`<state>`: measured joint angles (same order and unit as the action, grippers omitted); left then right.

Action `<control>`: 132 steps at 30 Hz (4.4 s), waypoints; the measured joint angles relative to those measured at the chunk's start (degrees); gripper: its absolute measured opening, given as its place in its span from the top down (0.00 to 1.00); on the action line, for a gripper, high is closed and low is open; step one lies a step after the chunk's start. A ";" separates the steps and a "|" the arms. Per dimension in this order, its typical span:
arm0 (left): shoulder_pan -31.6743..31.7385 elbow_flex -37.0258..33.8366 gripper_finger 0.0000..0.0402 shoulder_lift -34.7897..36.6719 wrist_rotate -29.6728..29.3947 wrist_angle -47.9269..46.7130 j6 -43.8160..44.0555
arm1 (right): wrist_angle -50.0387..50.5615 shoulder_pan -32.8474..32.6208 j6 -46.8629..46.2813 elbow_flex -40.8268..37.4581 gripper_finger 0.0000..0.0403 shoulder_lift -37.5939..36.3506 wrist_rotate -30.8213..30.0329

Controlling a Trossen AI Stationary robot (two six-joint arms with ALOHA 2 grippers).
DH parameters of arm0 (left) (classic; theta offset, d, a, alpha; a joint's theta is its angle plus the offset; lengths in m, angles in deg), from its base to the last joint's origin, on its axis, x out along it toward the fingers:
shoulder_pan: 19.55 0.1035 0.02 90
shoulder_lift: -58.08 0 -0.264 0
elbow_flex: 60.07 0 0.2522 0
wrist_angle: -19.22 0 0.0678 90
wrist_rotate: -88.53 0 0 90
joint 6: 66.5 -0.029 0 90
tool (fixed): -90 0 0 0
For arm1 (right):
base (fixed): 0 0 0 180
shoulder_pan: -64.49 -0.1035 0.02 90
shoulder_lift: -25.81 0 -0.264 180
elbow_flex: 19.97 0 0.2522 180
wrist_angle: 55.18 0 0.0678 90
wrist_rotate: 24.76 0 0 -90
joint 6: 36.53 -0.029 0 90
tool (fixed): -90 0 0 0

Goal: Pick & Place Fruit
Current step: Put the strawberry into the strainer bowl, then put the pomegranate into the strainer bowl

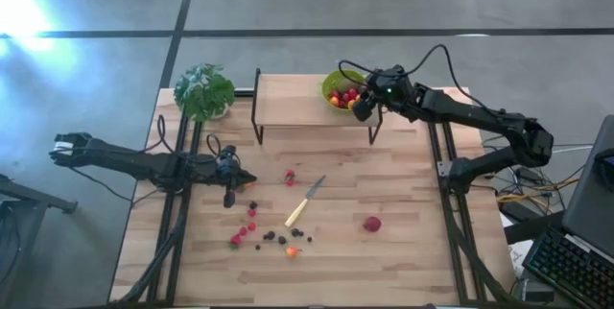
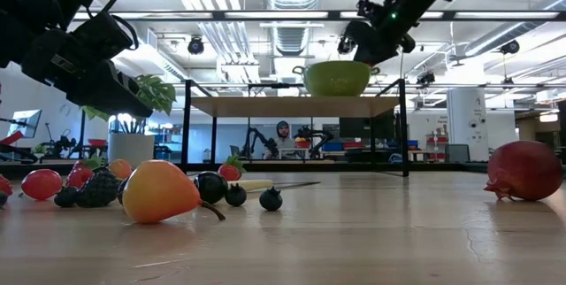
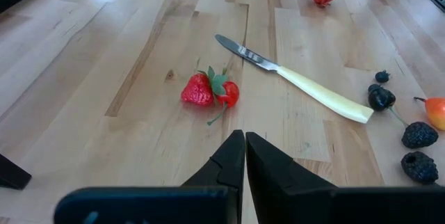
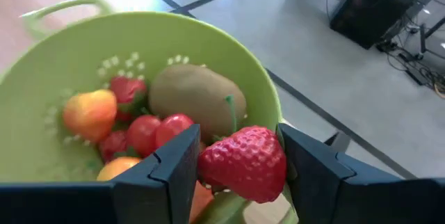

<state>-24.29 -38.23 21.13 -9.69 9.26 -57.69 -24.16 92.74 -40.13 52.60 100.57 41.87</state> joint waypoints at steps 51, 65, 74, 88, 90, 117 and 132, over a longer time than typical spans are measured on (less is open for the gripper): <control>-0.01 0.00 0.95 0.00 0.01 0.01 -0.01 | 34.58 -41.94 -21.28 11.80 0.41 -0.55 -0.64; 0.01 0.00 0.95 0.00 0.00 -0.01 -0.01 | 34.28 -64.50 -42.54 4.96 0.21 2.38 -0.70; 0.01 0.00 0.95 0.00 0.01 -0.01 0.00 | 33.95 -71.14 -51.13 1.90 0.14 10.63 -0.61; 0.00 0.00 0.95 0.00 0.00 -0.01 -0.01 | 33.92 -68.51 -50.53 2.16 0.17 22.19 2.95; 0.00 0.00 0.95 0.00 0.01 -0.01 -0.01 | 33.80 -67.87 -49.79 2.16 0.19 22.80 3.03; 0.01 0.00 0.95 0.00 0.00 -0.01 -0.01 | 18.78 -65.44 -47.82 -6.35 0.30 23.47 4.03; 0.01 0.00 0.95 0.00 0.00 -0.01 0.00 | 16.58 -64.55 -46.74 -6.69 0.38 23.47 3.47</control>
<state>-24.28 -38.23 21.13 -9.69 9.25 -57.69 -7.58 28.19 -86.87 45.91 124.04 45.34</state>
